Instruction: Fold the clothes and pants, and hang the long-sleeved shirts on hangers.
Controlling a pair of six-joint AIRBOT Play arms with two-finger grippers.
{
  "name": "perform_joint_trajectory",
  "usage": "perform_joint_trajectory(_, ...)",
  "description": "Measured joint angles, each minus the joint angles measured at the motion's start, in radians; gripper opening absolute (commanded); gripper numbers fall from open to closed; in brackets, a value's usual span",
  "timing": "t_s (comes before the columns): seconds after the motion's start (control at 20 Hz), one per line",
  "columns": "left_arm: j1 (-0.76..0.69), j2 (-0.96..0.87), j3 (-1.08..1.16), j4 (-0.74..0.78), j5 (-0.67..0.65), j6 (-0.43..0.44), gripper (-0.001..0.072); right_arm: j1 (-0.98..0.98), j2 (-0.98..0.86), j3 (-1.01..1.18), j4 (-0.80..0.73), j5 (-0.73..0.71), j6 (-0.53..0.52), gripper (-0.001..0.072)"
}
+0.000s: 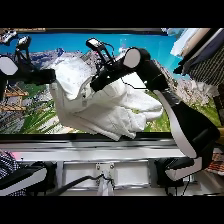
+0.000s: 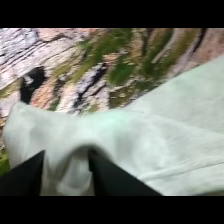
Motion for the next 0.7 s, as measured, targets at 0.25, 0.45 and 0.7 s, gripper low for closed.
perform_joint_trajectory(0.25,0.199,0.015,0.0,-0.005,-0.066,-0.027,0.0348,0.01,-0.073,0.0,0.006,0.016,-0.008,0.0025)
perform_joint_trajectory(0.45,0.361,0.079,0.0,0.094,-0.152,0.005,0.0348,0.021,-0.088,0.0,0.009,0.081,-0.01,0.0025)
perform_joint_trajectory(0.7,0.559,0.134,-0.012,0.253,-0.189,0.037,0.0348,0.037,-0.09,0.0,0.011,0.086,-0.011,0.0026)
